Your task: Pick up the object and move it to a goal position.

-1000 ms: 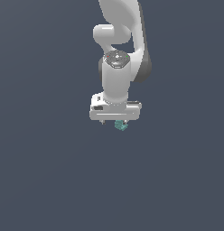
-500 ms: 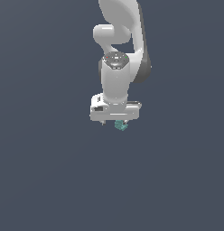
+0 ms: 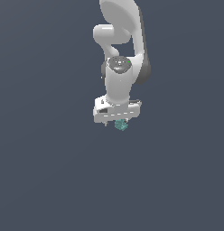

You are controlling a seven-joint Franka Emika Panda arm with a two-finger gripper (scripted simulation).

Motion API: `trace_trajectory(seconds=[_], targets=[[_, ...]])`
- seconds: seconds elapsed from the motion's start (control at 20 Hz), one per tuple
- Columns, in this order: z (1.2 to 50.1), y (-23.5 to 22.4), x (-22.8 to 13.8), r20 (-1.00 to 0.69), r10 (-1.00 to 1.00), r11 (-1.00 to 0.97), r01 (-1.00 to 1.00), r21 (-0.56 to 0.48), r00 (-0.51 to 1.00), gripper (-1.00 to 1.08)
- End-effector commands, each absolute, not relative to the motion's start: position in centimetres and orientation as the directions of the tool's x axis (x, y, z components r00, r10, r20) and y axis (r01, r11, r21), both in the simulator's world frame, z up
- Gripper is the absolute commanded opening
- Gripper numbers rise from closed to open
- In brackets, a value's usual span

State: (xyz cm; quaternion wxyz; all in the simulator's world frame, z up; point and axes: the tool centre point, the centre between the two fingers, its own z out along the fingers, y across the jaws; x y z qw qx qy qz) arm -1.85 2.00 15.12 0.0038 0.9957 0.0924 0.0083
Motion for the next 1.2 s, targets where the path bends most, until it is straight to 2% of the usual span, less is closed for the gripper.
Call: trace_trajectory(seconds=[0.0,0.6,1.15], targets=[[14.3,2.4,-2.5,0.013,0.242,-0.97,0.242,0.01,0.97,1.0],[10.3,4.8,-6.8,0.001,0.553,-0.833,0.553,0.005,0.833,1.0],[9.0,5.7,-8.5,0.0,0.652,-0.758,0.652,0.0,0.758,1.0]])
